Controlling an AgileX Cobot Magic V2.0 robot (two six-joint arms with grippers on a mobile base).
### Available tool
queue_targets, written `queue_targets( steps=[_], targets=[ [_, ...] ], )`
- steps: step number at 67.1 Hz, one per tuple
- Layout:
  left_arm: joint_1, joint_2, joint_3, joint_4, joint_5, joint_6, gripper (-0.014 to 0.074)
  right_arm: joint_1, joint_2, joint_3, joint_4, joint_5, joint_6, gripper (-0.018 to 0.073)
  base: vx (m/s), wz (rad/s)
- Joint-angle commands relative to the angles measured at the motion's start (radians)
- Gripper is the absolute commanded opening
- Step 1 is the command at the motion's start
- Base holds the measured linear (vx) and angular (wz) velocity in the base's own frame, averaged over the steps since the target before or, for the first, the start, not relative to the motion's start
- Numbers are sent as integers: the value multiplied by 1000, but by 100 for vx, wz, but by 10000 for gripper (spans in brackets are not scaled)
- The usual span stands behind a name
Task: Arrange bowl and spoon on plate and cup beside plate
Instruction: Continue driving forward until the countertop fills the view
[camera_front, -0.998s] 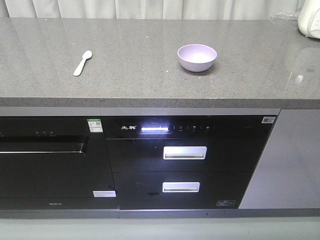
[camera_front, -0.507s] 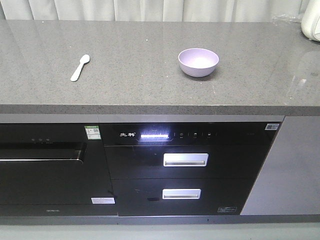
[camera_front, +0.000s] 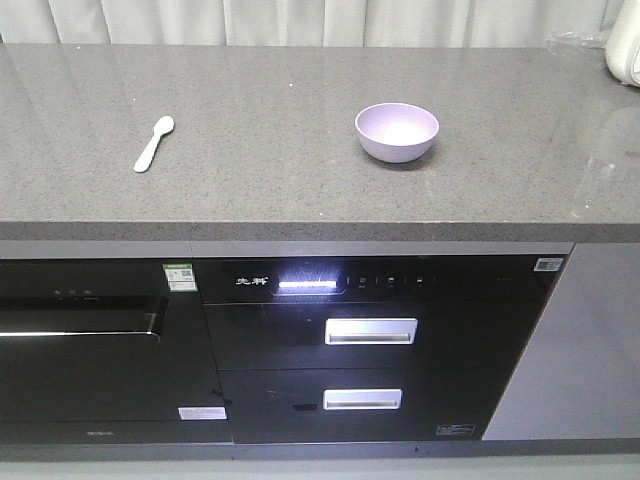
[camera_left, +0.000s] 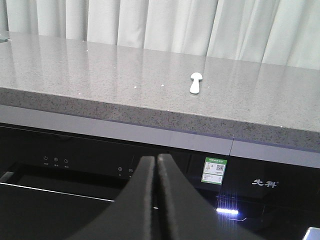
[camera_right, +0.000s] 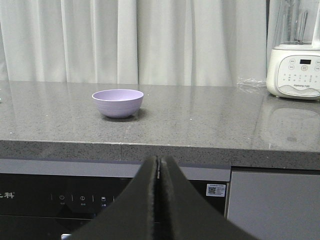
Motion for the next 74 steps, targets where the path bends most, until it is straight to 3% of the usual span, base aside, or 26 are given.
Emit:
queue_targets(
  steps=[1, 74],
  targets=[
    [-4, 16, 26, -5, -75, -7, -6, -6, -9, 7, -3, -74, -7, -1, 6, -1],
    [-4, 16, 26, -5, -75, -7, -6, -6, -9, 7, -3, -74, -7, -1, 8, -1]
  ],
)
